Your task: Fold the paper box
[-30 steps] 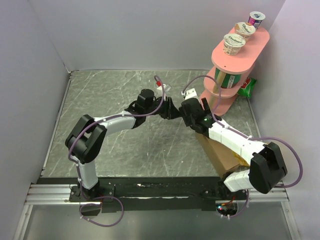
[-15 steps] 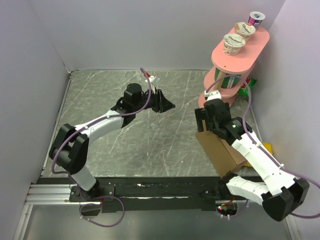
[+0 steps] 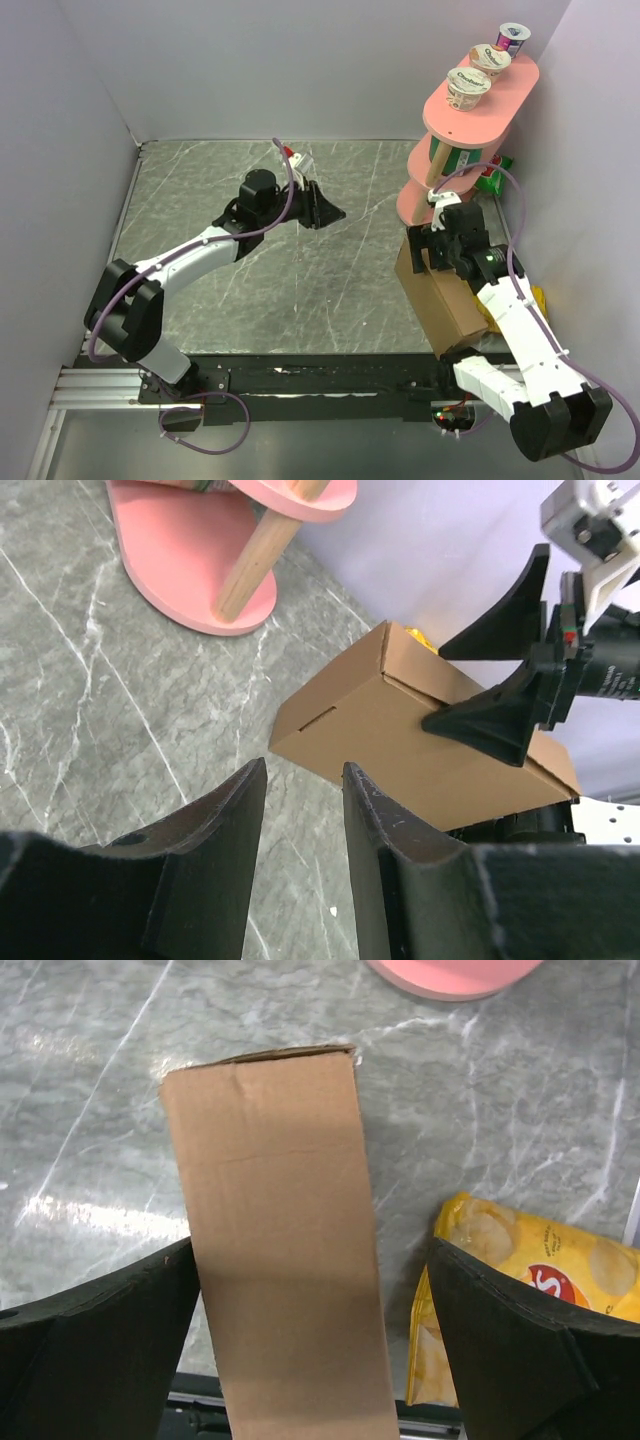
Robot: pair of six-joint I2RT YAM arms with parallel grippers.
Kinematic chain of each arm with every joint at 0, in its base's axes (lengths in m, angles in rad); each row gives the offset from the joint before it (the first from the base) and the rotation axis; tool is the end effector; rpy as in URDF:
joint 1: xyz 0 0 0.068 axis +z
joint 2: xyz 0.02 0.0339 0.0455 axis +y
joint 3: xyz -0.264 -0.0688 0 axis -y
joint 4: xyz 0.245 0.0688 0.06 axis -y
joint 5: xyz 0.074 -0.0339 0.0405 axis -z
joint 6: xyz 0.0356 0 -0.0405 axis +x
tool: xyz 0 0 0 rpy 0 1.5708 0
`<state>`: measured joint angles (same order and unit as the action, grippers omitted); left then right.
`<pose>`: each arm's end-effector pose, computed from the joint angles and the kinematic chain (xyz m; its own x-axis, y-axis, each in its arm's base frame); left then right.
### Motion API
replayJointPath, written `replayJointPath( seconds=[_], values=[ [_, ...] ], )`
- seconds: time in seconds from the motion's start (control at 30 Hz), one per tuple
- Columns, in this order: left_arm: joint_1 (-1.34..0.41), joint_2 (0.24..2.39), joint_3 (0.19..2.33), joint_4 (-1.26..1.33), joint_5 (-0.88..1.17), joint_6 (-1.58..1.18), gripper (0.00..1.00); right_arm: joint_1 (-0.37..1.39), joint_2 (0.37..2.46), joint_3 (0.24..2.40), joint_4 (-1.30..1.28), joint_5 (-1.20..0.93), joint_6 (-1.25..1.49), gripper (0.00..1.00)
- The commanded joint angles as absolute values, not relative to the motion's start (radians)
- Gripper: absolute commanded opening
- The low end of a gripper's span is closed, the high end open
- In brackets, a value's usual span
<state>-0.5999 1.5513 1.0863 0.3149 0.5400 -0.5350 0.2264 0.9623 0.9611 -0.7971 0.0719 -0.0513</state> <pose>0.2902 -0.2207 0.3056 -0.5670 -0.1420 -0.8114 0.7146 0.4052 -0.5702 0.1863 0.0403 0.3114 -0.6880 -0.2110 -0.6944 -0.2106 0.9737 -0.0872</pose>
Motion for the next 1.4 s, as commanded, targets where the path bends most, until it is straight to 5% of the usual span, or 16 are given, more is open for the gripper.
replayJointPath(
  seconds=[0.0,0.23,0.3,0.47,0.63,0.8,1.0,1.23,1.33,1.37],
  values=[
    [-0.6,1.5,1.08,0.316,0.531,-0.523,0.43,0.227,0.982,0.945,-0.772,0.038,-0.078,0.98],
    [-0.597,1.37,1.088,0.183,0.502,-0.492,0.44,0.273,1.035,0.937,-0.767,0.072,-0.058,0.83],
    [-0.588,1.327,1.095,0.109,0.492,-0.483,0.44,0.388,1.04,0.957,-0.762,0.18,-0.037,0.7],
    [-0.54,1.181,1.161,-0.095,0.445,-0.396,0.45,0.661,1.155,1.098,-0.761,0.507,0.053,0.56],
    [-0.465,1.071,1.193,-0.284,0.361,-0.279,0.47,0.831,1.36,1.202,-0.626,0.899,0.042,0.54],
    [-0.332,1.035,1.143,-0.262,0.399,-0.281,0.48,0.876,1.733,1.388,-0.526,1.095,-0.043,0.56],
    [-0.245,1.045,1.092,-0.209,0.463,-0.305,0.48,0.914,2.048,1.65,-0.255,1.129,-0.302,0.61],
    [-0.167,1.037,1.085,-0.215,0.482,-0.314,0.48,0.971,2.322,1.986,-0.223,1.094,-0.413,0.67],
    [-0.138,1.026,1.08,-0.222,0.485,-0.316,0.48,1.011,2.385,2.058,-0.158,1.083,-0.486,0.81],
    [-0.118,1.025,1.081,-0.225,0.491,-0.318,0.49,1.02,2.41,2.083,-0.166,1.083,-0.497,0.99]
  ],
)
